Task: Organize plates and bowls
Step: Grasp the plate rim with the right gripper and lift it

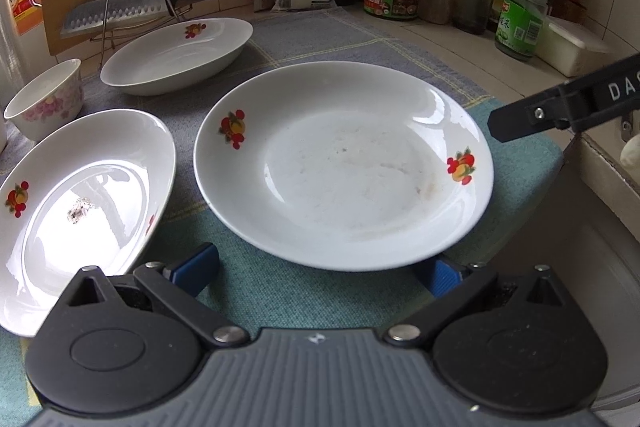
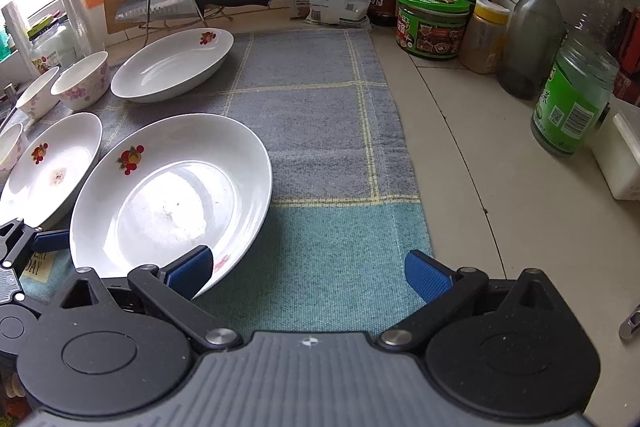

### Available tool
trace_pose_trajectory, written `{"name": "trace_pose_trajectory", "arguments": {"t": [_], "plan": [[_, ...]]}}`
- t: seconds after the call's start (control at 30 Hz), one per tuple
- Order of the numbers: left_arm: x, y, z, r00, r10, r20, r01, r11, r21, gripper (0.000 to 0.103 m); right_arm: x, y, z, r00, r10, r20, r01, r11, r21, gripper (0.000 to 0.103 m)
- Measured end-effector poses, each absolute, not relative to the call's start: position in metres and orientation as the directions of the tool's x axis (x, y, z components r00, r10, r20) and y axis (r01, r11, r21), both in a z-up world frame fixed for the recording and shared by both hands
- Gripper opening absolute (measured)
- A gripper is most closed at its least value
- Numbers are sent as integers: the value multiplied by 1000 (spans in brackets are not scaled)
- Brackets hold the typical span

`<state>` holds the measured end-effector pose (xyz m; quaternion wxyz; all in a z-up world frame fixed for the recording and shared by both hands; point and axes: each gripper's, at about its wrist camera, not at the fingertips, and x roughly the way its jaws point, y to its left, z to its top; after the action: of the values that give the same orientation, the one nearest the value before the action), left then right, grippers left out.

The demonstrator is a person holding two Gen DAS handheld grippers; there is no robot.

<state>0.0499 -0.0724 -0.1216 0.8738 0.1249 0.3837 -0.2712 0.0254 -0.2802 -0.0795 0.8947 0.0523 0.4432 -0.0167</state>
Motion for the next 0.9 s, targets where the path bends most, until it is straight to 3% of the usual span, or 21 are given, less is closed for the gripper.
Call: {"name": "trace_pose_trajectory", "arguments": {"t": [0.37, 0.9], "plan": [[44, -65, -127, 584, -433, -687, 604, 797, 11, 103, 53, -260, -88, 581, 100, -808, -38, 995, 95, 103], [46, -66, -127, 575, -458, -678, 634, 773, 15, 103, 86, -245, -110, 458, 130, -879, -120, 989, 83, 103]]}}
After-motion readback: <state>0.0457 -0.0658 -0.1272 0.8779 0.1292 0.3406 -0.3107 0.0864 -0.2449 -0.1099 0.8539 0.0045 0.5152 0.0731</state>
